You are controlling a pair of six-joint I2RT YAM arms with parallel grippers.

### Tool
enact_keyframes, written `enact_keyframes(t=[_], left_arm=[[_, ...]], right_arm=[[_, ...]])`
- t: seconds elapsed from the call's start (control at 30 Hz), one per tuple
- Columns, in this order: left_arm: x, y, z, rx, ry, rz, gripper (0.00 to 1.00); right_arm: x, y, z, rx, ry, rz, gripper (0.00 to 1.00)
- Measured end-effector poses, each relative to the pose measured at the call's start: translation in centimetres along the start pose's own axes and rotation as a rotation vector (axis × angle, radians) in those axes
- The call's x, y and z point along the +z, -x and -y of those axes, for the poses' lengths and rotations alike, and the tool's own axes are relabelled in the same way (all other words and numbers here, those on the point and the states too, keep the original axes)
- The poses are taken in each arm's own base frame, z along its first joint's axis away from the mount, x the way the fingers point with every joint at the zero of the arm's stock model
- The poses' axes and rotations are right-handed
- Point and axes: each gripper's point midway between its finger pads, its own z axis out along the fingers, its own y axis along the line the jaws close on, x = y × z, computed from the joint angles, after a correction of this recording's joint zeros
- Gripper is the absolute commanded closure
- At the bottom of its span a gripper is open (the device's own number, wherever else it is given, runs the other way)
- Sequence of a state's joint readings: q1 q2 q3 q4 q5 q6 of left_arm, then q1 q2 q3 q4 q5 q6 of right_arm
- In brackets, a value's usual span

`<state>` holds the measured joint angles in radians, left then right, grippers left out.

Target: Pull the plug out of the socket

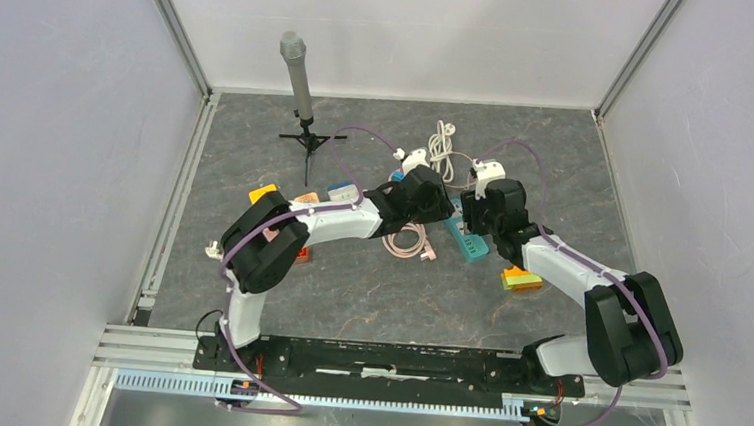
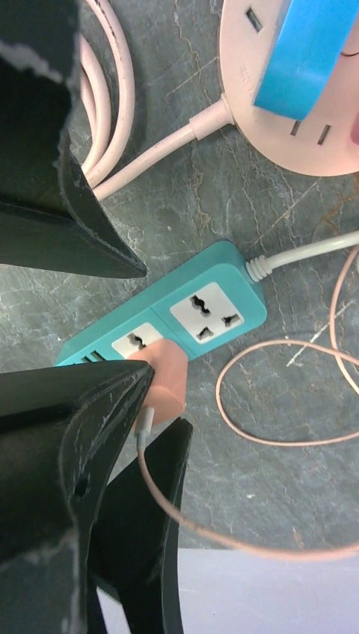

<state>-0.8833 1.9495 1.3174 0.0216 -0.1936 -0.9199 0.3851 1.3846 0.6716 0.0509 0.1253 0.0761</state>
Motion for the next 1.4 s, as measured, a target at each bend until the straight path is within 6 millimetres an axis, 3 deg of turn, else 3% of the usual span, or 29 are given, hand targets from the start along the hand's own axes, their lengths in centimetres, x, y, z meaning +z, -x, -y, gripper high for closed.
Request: enact_keyframes(t=[0.27, 0.4, 0.6, 0.77, 0.8, 1.4], left_arm=[[2.1, -2.1, -1.5, 0.01, 0.029, -0.05, 0.5], [3.1, -2.8, -1.5, 0.012, 0.025, -0.07, 0.5], [4.1, -3.1, -1.4, 0.014, 0.033, -0.078, 0.52], [4.7, -3.4, -1.6, 0.017, 0.052, -0.093, 0.54], [4.7, -3.3, -1.6, 0.018, 0.054, -0.093, 0.55], [4.7, -3.6, -1.6, 0.029, 0.072, -0.081, 0.59]], right_arm=[[0.2, -0.4, -0.5, 0.014, 0.077, 0.01, 0.49], [0.2, -0.4, -1.0, 0.009, 0.105, 0.013, 0.57], [0.2, -0.6, -1.3, 0.01, 0.124, 0.019, 0.74], [0.2, -0.7, -1.3, 0.011, 0.128, 0.019, 0.99], [0.1, -0.6, -1.3, 0.012, 0.129, 0.02, 1.0], [-0.2, -0.7, -1.6, 0.084, 0.134, 0.008, 1.0]])
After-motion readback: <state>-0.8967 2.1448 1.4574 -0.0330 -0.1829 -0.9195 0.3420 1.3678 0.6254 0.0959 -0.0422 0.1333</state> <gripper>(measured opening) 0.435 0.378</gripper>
